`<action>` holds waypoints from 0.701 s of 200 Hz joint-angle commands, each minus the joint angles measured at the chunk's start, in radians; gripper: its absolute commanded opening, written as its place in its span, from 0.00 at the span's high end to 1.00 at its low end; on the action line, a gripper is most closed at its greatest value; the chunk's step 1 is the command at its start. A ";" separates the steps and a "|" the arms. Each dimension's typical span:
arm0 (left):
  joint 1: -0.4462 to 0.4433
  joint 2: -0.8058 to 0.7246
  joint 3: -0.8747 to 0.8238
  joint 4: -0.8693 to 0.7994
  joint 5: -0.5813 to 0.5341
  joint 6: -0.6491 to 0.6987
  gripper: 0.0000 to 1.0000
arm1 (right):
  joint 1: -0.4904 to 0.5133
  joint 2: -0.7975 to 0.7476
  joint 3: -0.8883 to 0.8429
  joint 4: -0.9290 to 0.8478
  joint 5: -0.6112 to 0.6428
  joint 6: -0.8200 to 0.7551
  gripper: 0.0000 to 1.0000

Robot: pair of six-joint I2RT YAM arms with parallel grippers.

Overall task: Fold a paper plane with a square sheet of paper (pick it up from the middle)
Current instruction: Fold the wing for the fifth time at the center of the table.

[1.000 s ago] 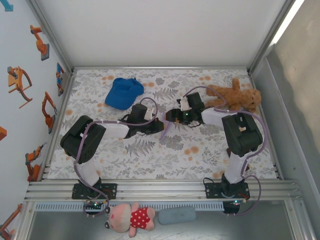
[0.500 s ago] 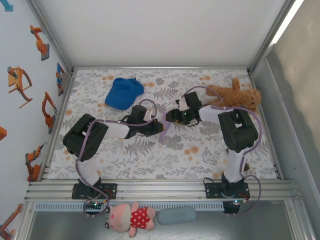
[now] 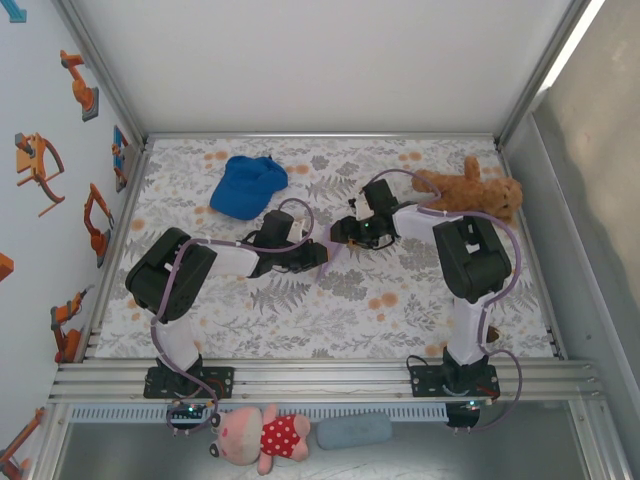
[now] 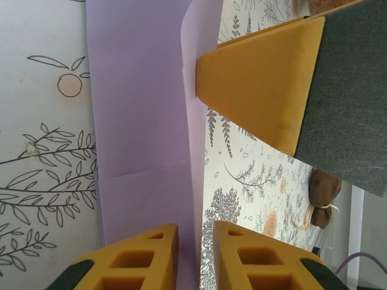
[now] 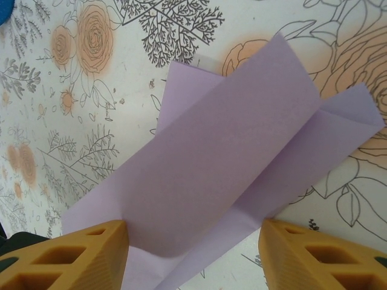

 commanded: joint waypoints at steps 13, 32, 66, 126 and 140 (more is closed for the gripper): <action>0.005 -0.014 -0.017 -0.015 -0.007 -0.004 0.73 | 0.010 0.089 0.004 -0.077 0.133 -0.019 0.42; 0.006 -0.035 -0.022 -0.027 -0.019 -0.001 0.70 | 0.012 0.099 0.012 -0.091 0.142 -0.019 0.42; 0.005 -0.080 -0.034 -0.056 -0.051 0.005 0.65 | 0.014 0.106 0.022 -0.102 0.141 -0.019 0.42; 0.003 -0.134 -0.050 -0.128 -0.131 0.024 0.56 | 0.016 0.115 0.040 -0.126 0.141 -0.021 0.42; -0.004 -0.136 -0.046 -0.144 -0.151 0.031 0.54 | 0.016 0.118 0.045 -0.132 0.142 -0.021 0.42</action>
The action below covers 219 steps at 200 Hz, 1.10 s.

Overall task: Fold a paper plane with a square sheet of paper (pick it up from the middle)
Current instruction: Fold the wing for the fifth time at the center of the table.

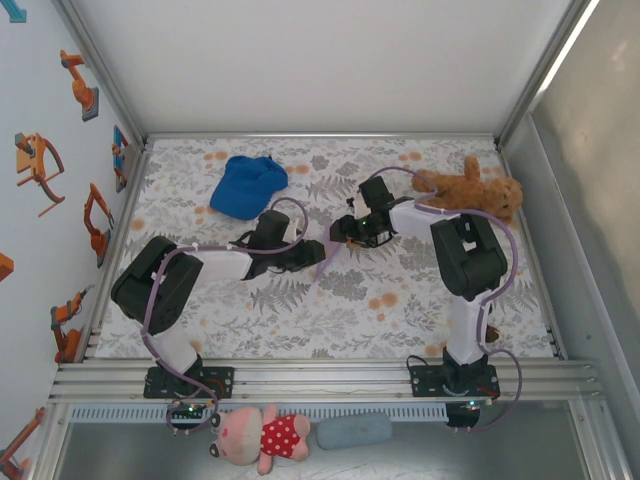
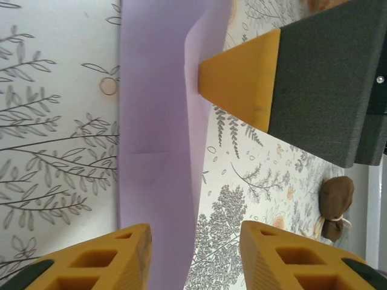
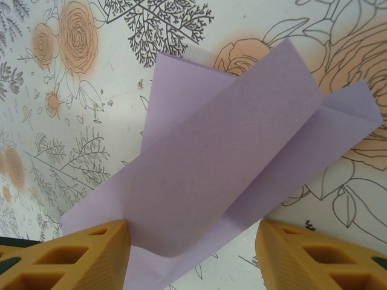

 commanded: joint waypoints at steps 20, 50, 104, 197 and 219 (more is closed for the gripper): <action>-0.015 -0.022 0.010 -0.094 -0.069 0.046 0.50 | 0.009 0.096 -0.008 -0.057 0.118 -0.021 0.42; -0.036 -0.005 0.051 -0.144 -0.090 0.073 0.48 | 0.012 0.101 -0.001 -0.066 0.119 -0.019 0.42; -0.038 0.022 0.066 -0.168 -0.105 0.071 0.52 | 0.012 0.109 0.004 -0.070 0.119 -0.016 0.43; -0.039 0.067 0.080 -0.192 -0.115 0.059 0.65 | 0.010 0.127 0.001 -0.078 0.133 -0.015 0.46; -0.039 0.075 0.084 -0.204 -0.124 0.058 0.68 | 0.011 0.135 0.003 -0.085 0.143 -0.015 0.47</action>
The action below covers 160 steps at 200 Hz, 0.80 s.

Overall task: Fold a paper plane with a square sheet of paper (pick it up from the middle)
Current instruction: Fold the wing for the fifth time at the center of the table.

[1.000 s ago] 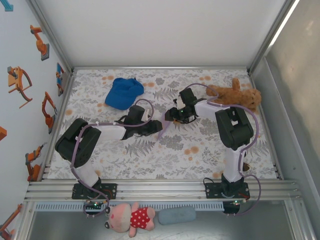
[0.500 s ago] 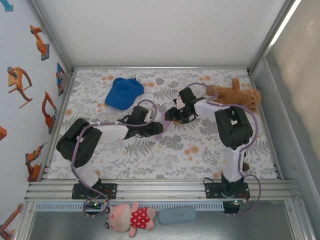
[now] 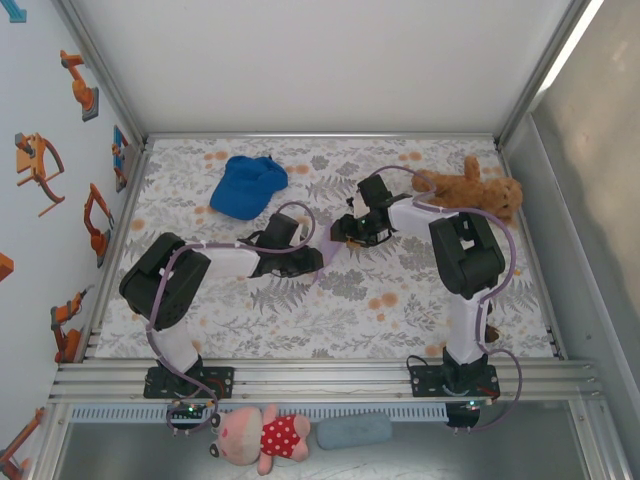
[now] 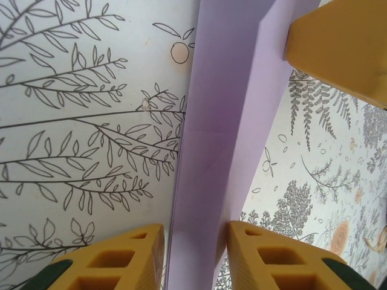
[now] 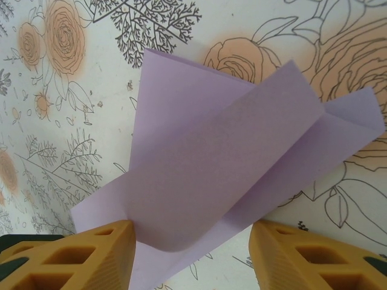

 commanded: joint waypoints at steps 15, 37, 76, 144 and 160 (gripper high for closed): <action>-0.001 0.022 0.026 -0.046 -0.021 0.006 0.69 | 0.010 0.119 -0.033 -0.039 0.135 -0.015 0.48; -0.001 0.030 0.044 -0.087 -0.037 0.008 0.72 | 0.009 0.125 -0.028 -0.049 0.150 -0.015 0.49; 0.000 0.048 0.065 -0.125 -0.046 0.005 0.73 | 0.009 0.141 -0.016 -0.073 0.174 -0.014 0.50; 0.003 0.045 0.084 -0.151 -0.039 0.009 0.71 | 0.012 0.162 0.001 -0.094 0.206 -0.003 0.53; 0.002 0.031 0.087 -0.146 -0.027 0.012 0.68 | 0.013 0.166 0.005 -0.098 0.208 0.004 0.53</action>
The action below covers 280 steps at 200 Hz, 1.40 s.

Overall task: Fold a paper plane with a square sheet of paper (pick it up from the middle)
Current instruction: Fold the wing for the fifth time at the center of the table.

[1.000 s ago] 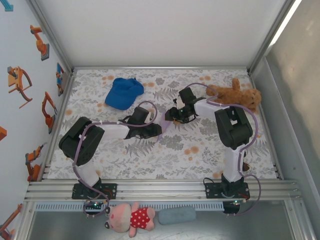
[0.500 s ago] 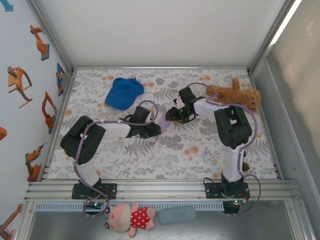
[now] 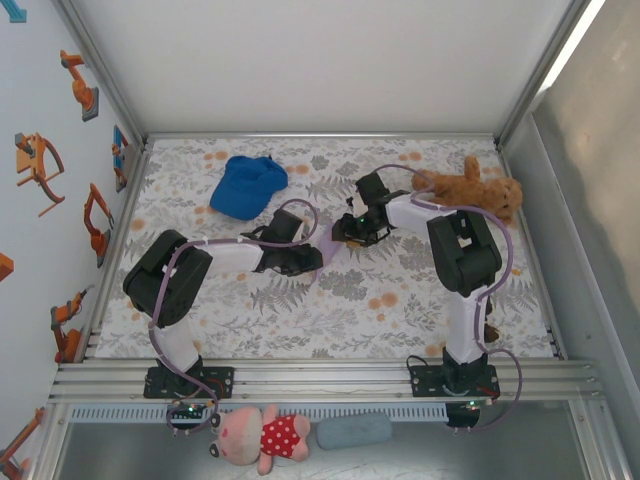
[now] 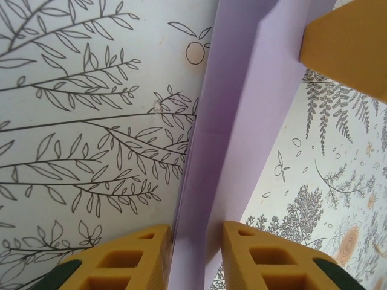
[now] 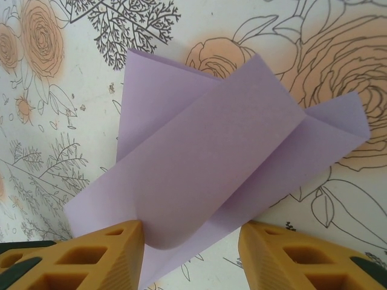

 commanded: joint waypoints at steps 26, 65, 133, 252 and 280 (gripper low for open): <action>-0.001 -0.028 0.007 -0.015 0.001 0.019 0.59 | 0.011 0.146 -0.037 -0.038 0.183 0.007 0.54; -0.021 -0.055 -0.001 -0.040 -0.047 0.061 0.49 | 0.012 0.152 -0.028 -0.043 0.180 0.019 0.54; -0.071 -0.036 0.061 -0.154 -0.122 0.141 0.45 | 0.014 0.160 -0.020 -0.054 0.183 0.024 0.54; -0.061 0.030 0.059 -0.166 -0.120 0.181 0.56 | 0.012 0.172 -0.011 -0.068 0.187 0.031 0.56; -0.054 0.034 0.056 -0.167 -0.120 0.184 0.60 | 0.013 0.171 -0.011 -0.069 0.189 0.031 0.56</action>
